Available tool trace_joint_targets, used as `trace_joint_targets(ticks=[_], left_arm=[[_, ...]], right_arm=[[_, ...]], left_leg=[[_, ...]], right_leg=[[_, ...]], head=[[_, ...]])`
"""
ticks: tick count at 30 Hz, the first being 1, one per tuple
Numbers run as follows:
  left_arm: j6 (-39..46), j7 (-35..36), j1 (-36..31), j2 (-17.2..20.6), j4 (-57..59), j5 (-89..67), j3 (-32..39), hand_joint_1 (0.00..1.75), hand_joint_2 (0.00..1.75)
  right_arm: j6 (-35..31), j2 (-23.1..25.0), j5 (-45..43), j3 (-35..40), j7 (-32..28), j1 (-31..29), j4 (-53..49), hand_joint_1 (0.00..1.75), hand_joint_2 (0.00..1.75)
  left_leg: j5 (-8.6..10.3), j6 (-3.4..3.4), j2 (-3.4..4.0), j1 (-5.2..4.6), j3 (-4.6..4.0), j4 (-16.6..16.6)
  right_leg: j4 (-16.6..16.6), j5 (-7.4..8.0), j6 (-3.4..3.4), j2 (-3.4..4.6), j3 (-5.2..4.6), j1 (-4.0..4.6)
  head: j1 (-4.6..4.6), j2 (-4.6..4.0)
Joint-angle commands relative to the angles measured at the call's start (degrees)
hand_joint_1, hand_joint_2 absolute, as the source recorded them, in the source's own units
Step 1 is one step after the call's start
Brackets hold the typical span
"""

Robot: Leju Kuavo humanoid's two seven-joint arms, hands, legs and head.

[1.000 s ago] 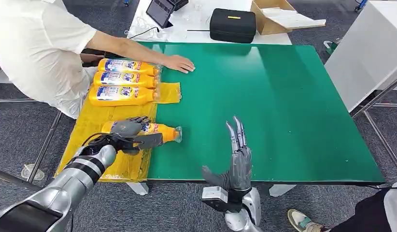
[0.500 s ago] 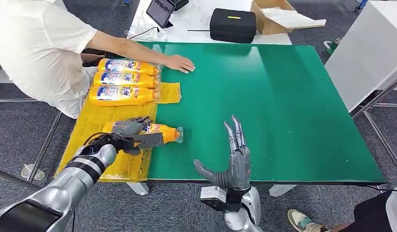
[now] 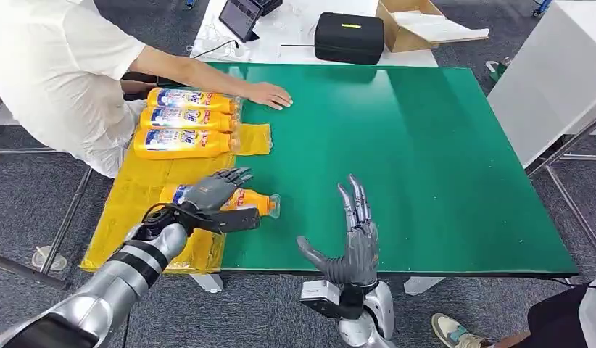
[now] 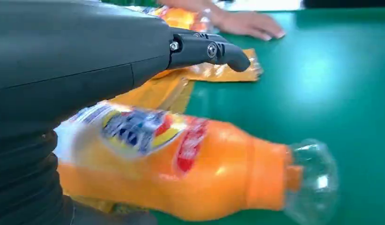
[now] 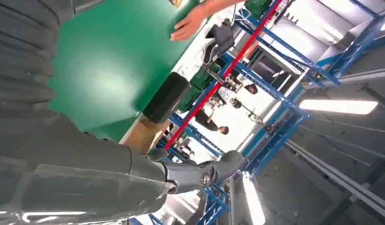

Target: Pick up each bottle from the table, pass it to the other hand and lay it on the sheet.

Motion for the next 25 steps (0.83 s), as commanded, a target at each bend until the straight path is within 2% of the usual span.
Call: trace_joint_targets(ticks=[1,2,3,4,7,15,16,17,18,19,20,21,22,23,25], left_arm=[[-1.0,-0.8,1.3,4.9,-7.8,2.1,-9.1,0.0,1.75],[-0.9,-0.7,1.2,5.1,-8.3,2.4,-9.4,0.0,1.75],[-1.0,-0.8,1.2,5.3,-8.7,2.8,-9.6,0.0,1.75],[-1.1,-0.8,1.2,5.5,-9.1,3.1,-9.8,0.0,1.75],[-3.5,-0.6,2.1,8.5,-15.2,7.8,-12.0,0.0,1.75],[-3.5,-0.6,2.1,8.5,-15.2,7.8,-12.0,0.0,1.75],[-3.9,-0.9,2.7,9.0,-16.3,9.2,-12.1,0.0,1.75],[-4.9,-3.0,5.0,10.7,-21.4,14.4,-11.9,0.0,1.75],[3.6,-6.8,16.3,6.3,-32.5,23.2,-4.1,0.0,1.75],[5.6,-7.8,18.9,3.9,-34.6,25.7,-1.9,0.0,1.75],[5.9,-6.0,23.4,-1.0,-38.3,32.2,1.6,0.0,1.75],[7.8,-5.9,26.0,-4.3,-41.1,36.1,3.3,0.0,1.75],[10.1,-5.0,27.8,-7.3,-43.4,40.5,3.7,0.0,1.75],[11.1,-4.0,27.9,-8.4,-43.9,42.1,3.4,0.0,1.75],[11.1,-4.0,27.9,-8.4,-43.9,42.1,3.4,0.0,1.75]], right_arm=[[-0.1,-0.4,0.4,-0.9,0.0,-1.0,1.2,0.0,1.75],[-0.1,-0.4,0.4,-1.0,0.0,-0.9,1.1,0.0,1.75],[-0.1,-0.5,0.3,-0.9,0.0,-0.8,1.3,0.0,1.75],[-0.1,-0.5,0.3,-1.0,0.0,-0.8,1.3,0.0,1.75],[-0.1,-2.4,-7.7,2.8,0.0,-1.4,2.7,0.0,1.75],[-0.1,-2.4,-7.7,2.8,0.0,-1.4,2.7,0.0,1.75],[-0.1,-3.2,-11.6,4.8,0.0,-1.7,2.8,0.0,1.75],[-0.1,-6.9,-24.2,10.6,0.0,-2.6,-0.9,0.0,1.75],[13.9,-4.4,-36.4,2.8,0.0,0.9,-9.9,0.0,1.75],[14.0,-3.9,-35.3,1.7,0.0,1.3,-10.9,0.0,1.75],[10.7,-3.5,-32.0,0.9,0.0,2.4,-13.1,0.0,1.75],[8.9,-3.8,-31.4,1.3,0.0,3.1,-15.0,0.0,0.0],[6.9,-3.7,-32.1,1.6,0.0,4.0,-17.9,0.0,0.0],[6.5,-3.6,-32.6,2.0,0.0,4.3,-19.2,0.0,0.0],[6.5,-3.6,-32.6,2.0,0.0,4.3,-19.2,0.0,0.0]], left_leg=[[-0.11,0.04,0.18,-0.01,0.26,0.0],[-0.07,0.03,0.17,0.0,0.15,0.0],[-0.2,0.06,0.25,-0.01,0.44,0.0],[-0.05,0.03,0.06,0.01,0.13,0.0],[-0.11,0.05,0.11,0.0,0.26,0.0],[-0.12,0.04,0.12,0.0,0.3,0.0],[-0.13,0.04,0.12,0.0,0.32,0.0],[-0.15,0.05,0.13,0.0,0.35,0.0],[-0.12,0.04,0.12,0.01,0.3,0.0],[-0.18,0.06,0.28,-0.01,0.37,0.0],[-0.15,0.08,0.19,-0.08,0.27,0.0],[-0.15,0.11,-0.05,-0.13,0.26,-0.1],[-0.23,0.12,0.02,-0.12,0.37,0.0],[-0.14,0.11,-0.05,-0.12,0.13,0.0],[-0.18,0.09,-0.18,-0.16,-0.01,0.1]], right_leg=[[0.0,-0.07,-0.1,0.1,0.21,0.02],[0.0,-0.02,-0.07,0.1,0.1,0.02],[0.0,-0.14,-0.16,0.12,0.36,0.04],[0.0,-0.04,-0.07,-0.01,0.11,0.03],[0.0,-0.09,-0.11,0.03,0.22,0.03],[0.0,-0.1,-0.11,0.02,0.26,0.04],[0.0,-0.11,-0.12,0.02,0.28,0.04],[0.0,-0.13,-0.13,0.02,0.32,0.04],[0.0,-0.09,-0.12,0.03,0.27,0.04],[0.0,-0.1,-0.13,0.18,0.29,0.03],[0.0,-0.12,-0.06,0.1,0.21,-0.05],[0.0,-0.2,-0.02,-0.13,0.27,-0.1],[0.0,-0.25,-0.05,-0.07,0.36,-0.09],[0.0,-0.18,0.0,-0.15,0.12,-0.1],[0.0,-0.2,0.02,-0.25,0.01,-0.17]], head=[[0.0,-0.02],[0.0,-0.02],[0.0,-0.02],[-0.02,-0.02],[0.0,-0.02],[0.0,-0.02],[0.0,-0.02],[0.0,-0.02],[-0.02,-0.02],[0.0,-0.02],[-0.02,-0.02],[0.0,-0.02],[0.0,-0.02],[-0.02,-0.02],[-0.04,0.0]])
